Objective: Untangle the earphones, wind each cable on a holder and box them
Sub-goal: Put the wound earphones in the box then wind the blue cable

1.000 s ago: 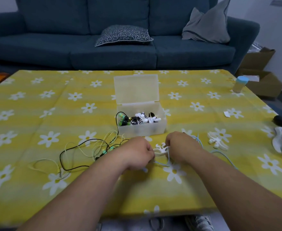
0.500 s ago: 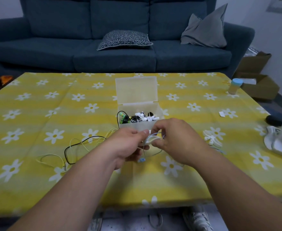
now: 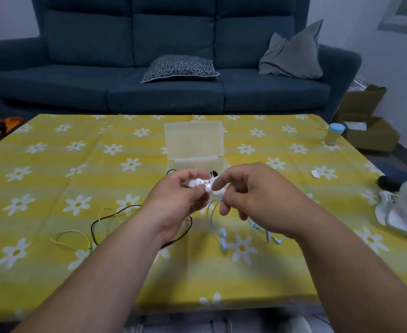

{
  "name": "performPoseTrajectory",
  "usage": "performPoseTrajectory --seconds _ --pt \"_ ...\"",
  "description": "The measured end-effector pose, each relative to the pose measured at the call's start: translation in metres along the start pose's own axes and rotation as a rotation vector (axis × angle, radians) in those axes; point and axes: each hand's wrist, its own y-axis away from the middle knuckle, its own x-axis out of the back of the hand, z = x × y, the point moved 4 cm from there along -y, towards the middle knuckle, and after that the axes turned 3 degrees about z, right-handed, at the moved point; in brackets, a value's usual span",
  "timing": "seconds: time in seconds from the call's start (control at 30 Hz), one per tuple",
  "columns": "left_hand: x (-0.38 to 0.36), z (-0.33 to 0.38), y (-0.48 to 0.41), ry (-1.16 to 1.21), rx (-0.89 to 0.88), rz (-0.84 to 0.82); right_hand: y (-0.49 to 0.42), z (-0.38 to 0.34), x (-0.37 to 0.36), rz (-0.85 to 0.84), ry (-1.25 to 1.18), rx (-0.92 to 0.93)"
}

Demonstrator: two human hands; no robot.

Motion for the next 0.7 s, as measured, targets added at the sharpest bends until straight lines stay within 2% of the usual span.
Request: performPoseTrajectory --seconds 0.17,0.37,0.57,0.7 --pt "-0.009 0.004 -0.004 0.07 -0.021 -0.095 -0.012 0.005 0.01 0.112 -0.113 -0.034" --pt "-0.013 0.007 -0.007 0.025 -0.052 -0.141 -0.013 0.012 0.019 0.236 -0.077 0.004" --pt "-0.023 0.002 -0.003 -0.01 -0.05 -0.22 -0.011 0.019 0.015 0.258 -0.161 -0.027" --pt "-0.028 0.001 0.003 0.047 -0.06 -0.158 -0.011 0.024 0.013 0.331 -0.245 -0.101"
